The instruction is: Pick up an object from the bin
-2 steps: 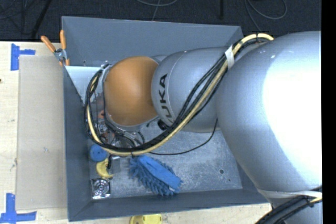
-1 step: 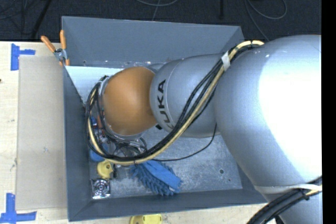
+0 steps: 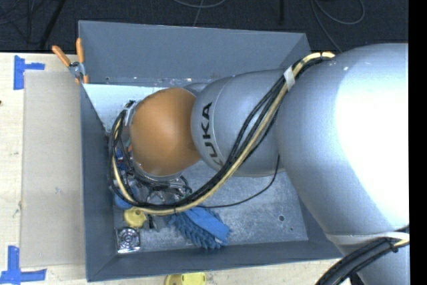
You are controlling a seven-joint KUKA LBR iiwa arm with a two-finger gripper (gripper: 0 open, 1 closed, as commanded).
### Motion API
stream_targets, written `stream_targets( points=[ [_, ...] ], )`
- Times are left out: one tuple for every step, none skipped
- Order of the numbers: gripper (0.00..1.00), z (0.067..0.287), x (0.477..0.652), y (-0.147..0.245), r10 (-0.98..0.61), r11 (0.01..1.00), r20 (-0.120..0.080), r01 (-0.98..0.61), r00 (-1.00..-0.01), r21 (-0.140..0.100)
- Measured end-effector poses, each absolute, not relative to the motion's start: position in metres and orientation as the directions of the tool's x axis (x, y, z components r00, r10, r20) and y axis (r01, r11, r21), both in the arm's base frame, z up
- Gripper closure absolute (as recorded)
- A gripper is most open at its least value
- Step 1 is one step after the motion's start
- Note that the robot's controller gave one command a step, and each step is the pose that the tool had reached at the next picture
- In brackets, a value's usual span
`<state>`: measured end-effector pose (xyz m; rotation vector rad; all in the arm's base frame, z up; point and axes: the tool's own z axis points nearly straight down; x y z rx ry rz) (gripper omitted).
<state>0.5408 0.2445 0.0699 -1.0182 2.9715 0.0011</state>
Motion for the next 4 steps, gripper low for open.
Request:
stream_targets(
  points=[
    [0.0,0.07,0.482,0.239,-0.828,0.56,-0.005,-0.828,-0.56,-0.003],
    [1.0,0.07,0.492,0.246,-0.853,0.523,-0.002,-0.853,-0.523,0.001],
    [1.0,0.07,0.495,0.247,-0.855,0.518,-0.001,-0.855,-0.518,0.001],
    [1.0,0.074,0.493,0.246,-0.854,0.52,0.001,-0.854,-0.52,0.003]
  ],
)
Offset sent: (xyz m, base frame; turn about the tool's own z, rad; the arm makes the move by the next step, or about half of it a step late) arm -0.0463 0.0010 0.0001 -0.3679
